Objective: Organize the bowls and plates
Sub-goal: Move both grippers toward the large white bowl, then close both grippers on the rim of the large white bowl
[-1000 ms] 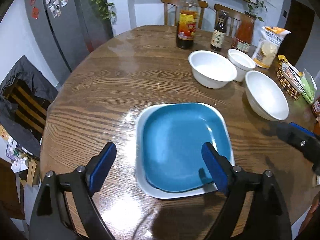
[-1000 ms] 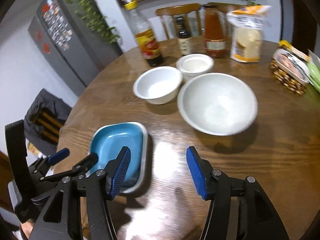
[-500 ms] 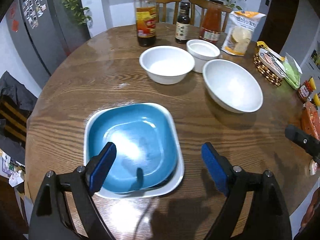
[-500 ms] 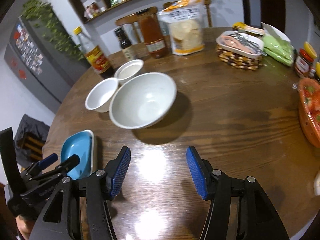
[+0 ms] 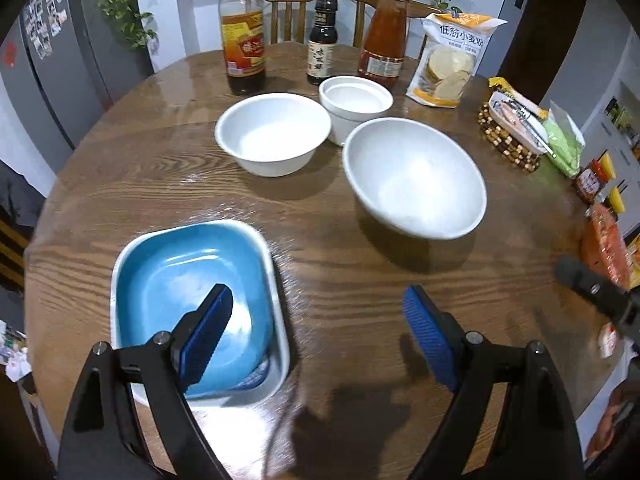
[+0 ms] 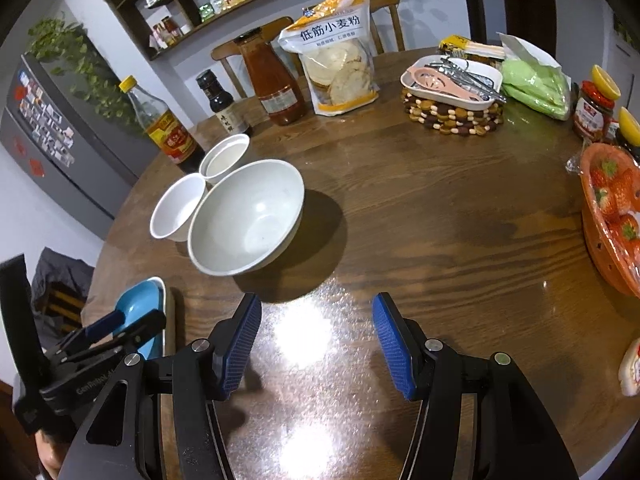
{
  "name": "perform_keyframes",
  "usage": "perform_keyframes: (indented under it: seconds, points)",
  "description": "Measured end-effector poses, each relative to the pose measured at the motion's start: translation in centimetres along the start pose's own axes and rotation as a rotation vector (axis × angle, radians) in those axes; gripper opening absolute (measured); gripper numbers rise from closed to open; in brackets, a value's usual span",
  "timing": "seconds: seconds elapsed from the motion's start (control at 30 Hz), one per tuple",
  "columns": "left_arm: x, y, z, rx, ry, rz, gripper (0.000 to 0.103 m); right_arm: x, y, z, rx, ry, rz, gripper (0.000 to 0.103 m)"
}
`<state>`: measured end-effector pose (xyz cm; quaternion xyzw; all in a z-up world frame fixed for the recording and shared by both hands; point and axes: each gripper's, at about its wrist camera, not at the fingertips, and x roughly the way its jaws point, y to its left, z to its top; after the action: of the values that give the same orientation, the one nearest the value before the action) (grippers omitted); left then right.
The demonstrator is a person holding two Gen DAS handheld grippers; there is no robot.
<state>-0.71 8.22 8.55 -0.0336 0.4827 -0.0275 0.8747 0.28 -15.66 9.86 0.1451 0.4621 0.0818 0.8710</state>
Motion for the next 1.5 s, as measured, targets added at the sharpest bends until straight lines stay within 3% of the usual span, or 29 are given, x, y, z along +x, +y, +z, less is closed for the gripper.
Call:
perform_keyframes:
  seconds: [0.2,0.53,0.63,0.77,0.93,1.0,1.1,1.5]
  points:
    - [1.4,-0.3,2.7,-0.064,0.016,-0.036,0.088,1.9,0.0,1.5,0.01,0.008,0.007,0.059]
    - [5.5,-1.1,6.0,-0.056,0.06,0.011,0.084,7.6,0.0,4.2,0.039,0.076,0.022,0.059]
    - [6.7,-1.7,6.3,-0.025,0.081,0.011,0.072,9.3,0.0,4.1,0.057,0.12,0.055,0.059]
    - [8.6,-1.8,6.6,-0.009,0.125,0.005,0.046,10.2,0.3,4.3,0.066,0.144,0.081,0.058]
    - [9.5,-2.0,6.7,-0.006,0.138,-0.035,0.03,10.5,0.8,4.6,0.062,0.146,0.081,0.035]
    - [9.5,-2.6,6.6,0.015,0.135,-0.045,0.018,10.6,1.0,4.7,0.049,0.147,0.074,0.026]
    - [9.5,-3.3,6.4,0.042,0.125,-0.047,0.016,10.7,1.3,4.7,0.043,0.154,0.075,0.016]
    - [5.5,-4.3,4.1,0.103,0.081,-0.078,0.016,6.9,1.8,1.6,0.032,0.131,0.036,0.016]
